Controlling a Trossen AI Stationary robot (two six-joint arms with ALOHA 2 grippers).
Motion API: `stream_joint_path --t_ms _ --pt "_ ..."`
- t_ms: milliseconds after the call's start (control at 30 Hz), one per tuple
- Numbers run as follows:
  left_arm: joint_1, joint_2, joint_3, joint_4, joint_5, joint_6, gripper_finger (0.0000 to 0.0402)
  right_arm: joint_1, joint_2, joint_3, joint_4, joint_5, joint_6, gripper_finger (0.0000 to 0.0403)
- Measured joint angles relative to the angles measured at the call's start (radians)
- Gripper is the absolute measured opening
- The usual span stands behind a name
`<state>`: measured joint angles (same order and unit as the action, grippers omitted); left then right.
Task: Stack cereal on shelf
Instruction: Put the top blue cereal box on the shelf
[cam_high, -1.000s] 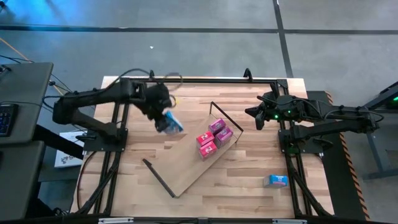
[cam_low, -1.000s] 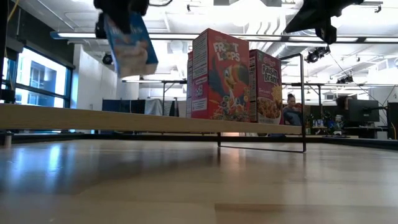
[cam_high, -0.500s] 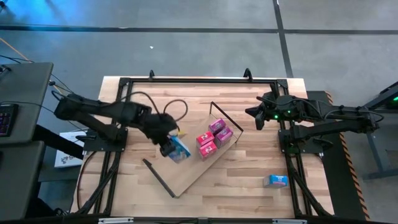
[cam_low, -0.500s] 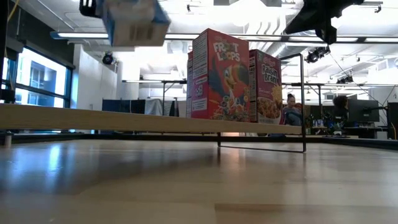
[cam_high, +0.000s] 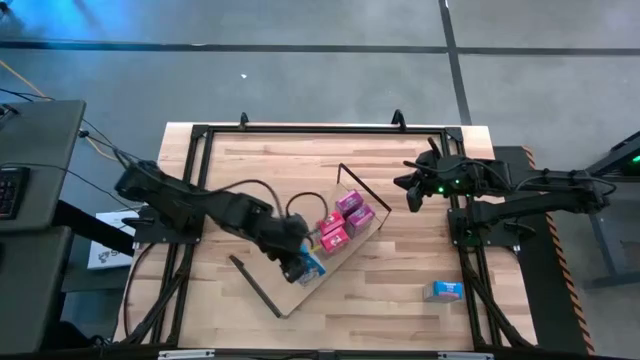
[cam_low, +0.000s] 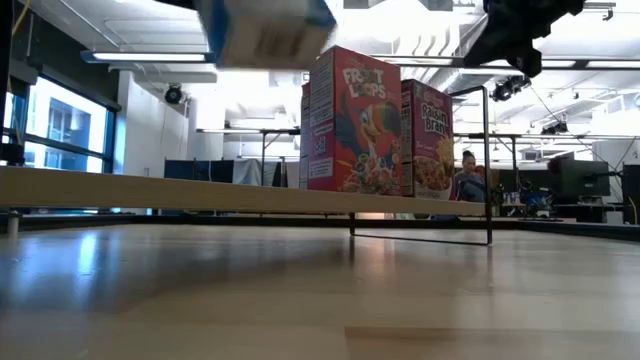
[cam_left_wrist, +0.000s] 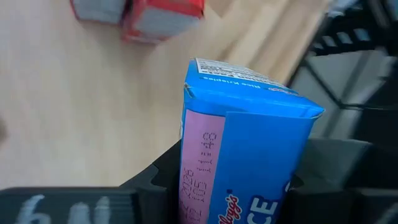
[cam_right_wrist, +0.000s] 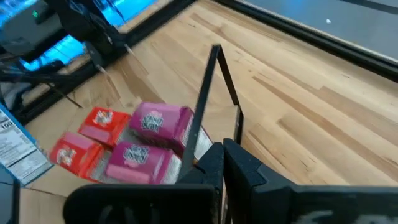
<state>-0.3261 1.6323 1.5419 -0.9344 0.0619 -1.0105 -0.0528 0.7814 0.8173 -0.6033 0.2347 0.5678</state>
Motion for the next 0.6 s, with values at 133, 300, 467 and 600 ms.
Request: stream_joint_path --t_ms 133,300,467,600 --pt "-0.002 0.101 0.11 -0.129 -0.054 0.03 0.0123 0.0 0.01 0.0 -0.012 -0.001 -0.012 0.0001" --pt "-0.013 0.187 0.175 -0.188 -0.059 0.025 0.0123 0.0 0.008 0.0 -0.016 0.029 -0.05 0.0001" --pt "-0.028 0.236 0.176 -0.189 -0.097 -0.015 0.0123 0.0 0.007 0.0 -0.018 0.031 -0.052 0.0001" --pt "-0.032 0.262 0.176 -0.195 -0.109 -0.03 0.0123 0.0 0.007 0.0 -0.018 0.046 -0.052 0.0001"
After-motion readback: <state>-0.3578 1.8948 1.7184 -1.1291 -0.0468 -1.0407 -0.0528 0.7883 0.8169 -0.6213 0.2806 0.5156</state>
